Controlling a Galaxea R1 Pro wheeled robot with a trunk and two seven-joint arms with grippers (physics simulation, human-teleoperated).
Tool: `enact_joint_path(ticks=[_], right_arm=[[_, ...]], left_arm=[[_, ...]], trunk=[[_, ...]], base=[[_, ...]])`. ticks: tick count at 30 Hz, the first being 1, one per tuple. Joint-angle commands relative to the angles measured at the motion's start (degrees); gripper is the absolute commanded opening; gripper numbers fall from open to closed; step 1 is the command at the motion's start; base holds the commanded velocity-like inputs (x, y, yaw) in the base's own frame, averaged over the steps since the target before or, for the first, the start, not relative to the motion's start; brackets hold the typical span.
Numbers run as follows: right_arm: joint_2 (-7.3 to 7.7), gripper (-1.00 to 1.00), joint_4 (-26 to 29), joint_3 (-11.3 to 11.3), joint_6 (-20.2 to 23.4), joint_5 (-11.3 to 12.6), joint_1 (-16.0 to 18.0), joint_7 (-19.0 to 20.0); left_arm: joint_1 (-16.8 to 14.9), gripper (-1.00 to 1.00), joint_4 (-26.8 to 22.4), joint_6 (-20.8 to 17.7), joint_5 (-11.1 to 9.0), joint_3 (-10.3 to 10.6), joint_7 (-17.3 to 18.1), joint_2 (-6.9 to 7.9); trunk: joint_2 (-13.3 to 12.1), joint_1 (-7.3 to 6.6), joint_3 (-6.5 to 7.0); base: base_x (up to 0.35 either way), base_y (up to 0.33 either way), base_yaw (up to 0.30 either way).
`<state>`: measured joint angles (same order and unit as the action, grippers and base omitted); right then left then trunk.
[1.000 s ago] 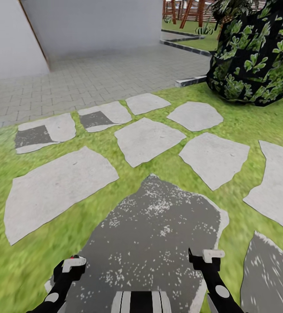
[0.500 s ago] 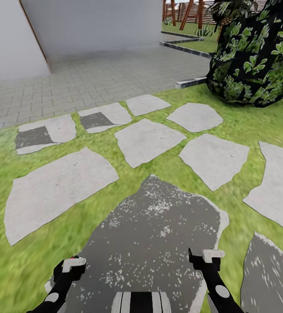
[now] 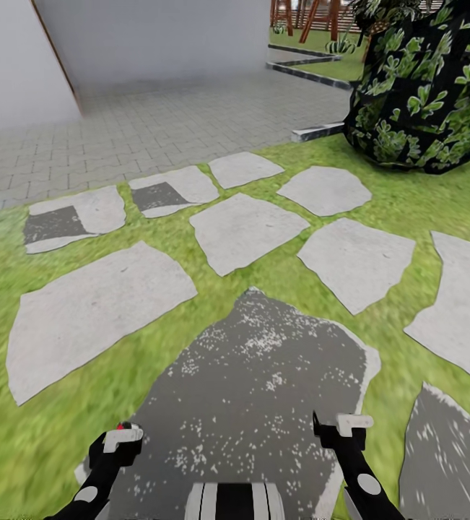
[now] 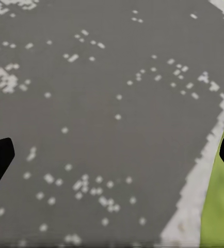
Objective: Pick up the pesticide atomizer in the garden and spray insectifuge to fully cover both potted plants in the garden.
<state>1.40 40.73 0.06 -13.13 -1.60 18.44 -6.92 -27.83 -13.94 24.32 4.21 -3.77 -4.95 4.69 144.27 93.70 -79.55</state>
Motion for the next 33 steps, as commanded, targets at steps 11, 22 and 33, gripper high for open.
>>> enact_joint_path(ticks=[11, 22, 33], right_arm=[[0.00, 1.00, 0.0, 0.0, -0.1, -0.2, 0.0, -0.2], [0.00, 1.00, 0.0, 0.0, -0.1, -0.2, 0.0, -0.2], [0.00, 1.00, 0.0, 0.0, -0.1, -0.2, 0.0, -0.2]], left_arm=[[0.0, 1.00, 0.1, 0.2, 0.5, -0.4, -0.1, -0.03], [0.0, 1.00, 0.1, 0.2, 0.5, -0.4, -0.1, -0.03], [0.0, 1.00, 0.1, 0.2, 0.5, -0.4, -0.1, -0.03]], trunk=[[0.0, 0.01, -0.35], [0.0, 0.01, -0.75], [0.0, 0.01, -0.80]], base=[[0.000, 0.000, 0.000], [0.014, 0.001, 0.000], [0.037, 0.011, 0.000]])
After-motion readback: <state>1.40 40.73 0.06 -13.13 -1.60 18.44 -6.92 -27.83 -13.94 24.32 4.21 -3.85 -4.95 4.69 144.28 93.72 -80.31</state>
